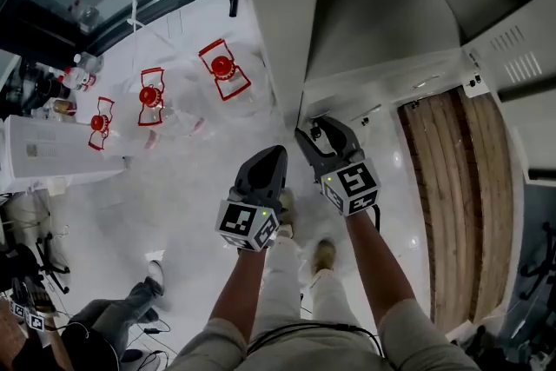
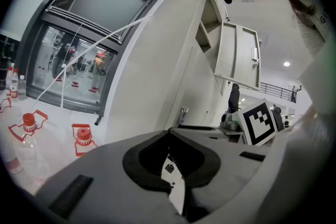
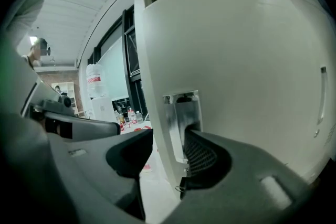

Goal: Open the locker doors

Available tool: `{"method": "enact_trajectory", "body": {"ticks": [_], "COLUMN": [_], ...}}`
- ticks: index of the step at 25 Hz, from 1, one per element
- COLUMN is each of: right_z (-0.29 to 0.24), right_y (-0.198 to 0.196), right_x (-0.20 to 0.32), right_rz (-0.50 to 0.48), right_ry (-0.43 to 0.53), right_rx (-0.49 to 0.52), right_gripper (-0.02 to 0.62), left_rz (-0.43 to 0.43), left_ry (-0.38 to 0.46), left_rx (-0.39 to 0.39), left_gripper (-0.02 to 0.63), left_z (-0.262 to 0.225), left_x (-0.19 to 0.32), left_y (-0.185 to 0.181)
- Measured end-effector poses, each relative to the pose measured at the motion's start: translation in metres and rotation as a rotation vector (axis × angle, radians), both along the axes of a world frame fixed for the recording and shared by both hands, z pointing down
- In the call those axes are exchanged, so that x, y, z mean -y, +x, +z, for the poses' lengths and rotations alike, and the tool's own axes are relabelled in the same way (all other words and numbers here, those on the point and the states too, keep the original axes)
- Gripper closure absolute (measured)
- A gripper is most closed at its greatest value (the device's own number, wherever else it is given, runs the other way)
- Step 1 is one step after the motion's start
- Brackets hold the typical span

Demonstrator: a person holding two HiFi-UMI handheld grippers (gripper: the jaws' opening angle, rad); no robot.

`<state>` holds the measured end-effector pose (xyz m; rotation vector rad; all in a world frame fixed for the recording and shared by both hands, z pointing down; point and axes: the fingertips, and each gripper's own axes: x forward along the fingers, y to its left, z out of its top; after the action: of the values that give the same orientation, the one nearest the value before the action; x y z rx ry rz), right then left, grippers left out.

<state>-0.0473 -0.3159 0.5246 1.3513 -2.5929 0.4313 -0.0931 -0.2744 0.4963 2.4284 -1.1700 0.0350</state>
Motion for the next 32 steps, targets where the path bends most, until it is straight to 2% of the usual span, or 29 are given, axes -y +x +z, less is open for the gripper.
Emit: {"method": "enact_trajectory", "body": {"ticks": [12, 18, 32], "right_z": [0.002, 0.001, 0.004], "right_y": [0.001, 0.008, 0.058], "right_x": [-0.012, -0.034, -0.107], "right_rz": [0.005, 0.002, 0.047], "right_ry": [0.023, 0.030, 0.038], "right_rx": [0.010, -0.013, -0.033], "right_gripper": [0.419, 0.419, 0.419], "left_rz": [-0.023, -0.026, -0.059], "left_ry": [-0.004, 0.000, 0.004], "left_rx": [0.005, -0.009, -0.017], "left_gripper": [0.607, 0.607, 0.607], "left_z": [0.009, 0.008, 0.012], "left_x": [-0.013, -0.028, -0.090], "left_y": [-0.008, 0.004, 0.031]}}
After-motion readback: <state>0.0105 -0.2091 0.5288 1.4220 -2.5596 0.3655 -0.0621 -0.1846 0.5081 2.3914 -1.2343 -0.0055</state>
